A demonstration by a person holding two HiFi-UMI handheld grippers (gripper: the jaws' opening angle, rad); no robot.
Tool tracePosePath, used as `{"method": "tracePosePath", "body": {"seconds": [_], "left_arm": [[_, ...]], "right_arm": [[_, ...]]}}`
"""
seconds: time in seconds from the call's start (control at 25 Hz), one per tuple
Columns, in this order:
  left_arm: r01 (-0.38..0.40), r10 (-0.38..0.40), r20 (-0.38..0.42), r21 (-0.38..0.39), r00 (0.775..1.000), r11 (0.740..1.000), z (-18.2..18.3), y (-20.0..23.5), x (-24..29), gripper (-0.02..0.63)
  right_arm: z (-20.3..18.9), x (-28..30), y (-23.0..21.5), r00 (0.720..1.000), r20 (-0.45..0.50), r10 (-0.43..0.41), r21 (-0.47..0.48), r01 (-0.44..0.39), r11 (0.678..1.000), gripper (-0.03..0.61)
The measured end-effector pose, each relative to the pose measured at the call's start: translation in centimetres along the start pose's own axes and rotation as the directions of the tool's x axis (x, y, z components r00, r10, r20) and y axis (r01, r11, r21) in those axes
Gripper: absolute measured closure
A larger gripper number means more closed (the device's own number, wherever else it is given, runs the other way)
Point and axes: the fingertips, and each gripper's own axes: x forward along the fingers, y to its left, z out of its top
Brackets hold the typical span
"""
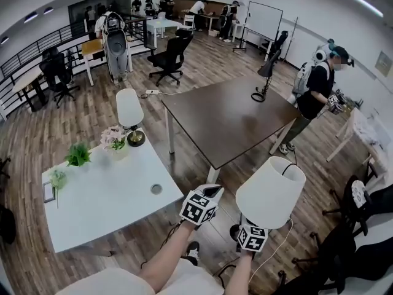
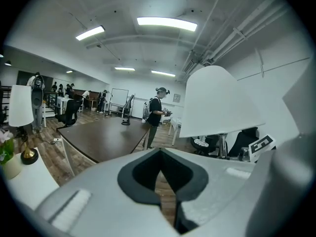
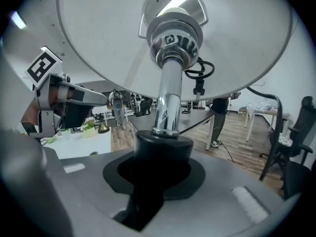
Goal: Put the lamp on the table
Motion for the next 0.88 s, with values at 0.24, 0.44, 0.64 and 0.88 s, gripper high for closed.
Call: {"method": "tracePosePath", "body": {"seconds": [0.24, 0.44, 0.64, 0.88], "left_arm": [[0.024, -0.024, -0.013, 0.012, 1.0, 1.0, 2.2, 0.7, 5.6, 0.614], [0.034, -0.033, -0.03, 0.015, 0.999, 0.999, 2.5, 1.9, 8.2, 0.614], [0.015, -0.015, -0.052, -0.008, 0.999, 1.0, 1.8, 3.5, 9.5, 0.614], [-0.024, 0.021, -0.057, -0.046, 0.998, 0.999, 1.8, 5.7, 10.9, 0.614]], "right_arm": [[2.5, 3.2, -3.8, 1.0, 0.019, -0.013, 0.025, 0.013, 1.0, 0.471], [3.2, 5.2, -5.9, 0.999, 0.01, -0.052, 0.02, 0.051, 0.998, 0.471], [4.2, 6.2, -7.8, 0.998, 0.018, -0.067, 0.021, 0.067, 0.998, 0.471], [6.7, 8.2, -9.4, 0.998, 0.041, -0.054, 0.011, 0.054, 0.998, 0.471]]}}
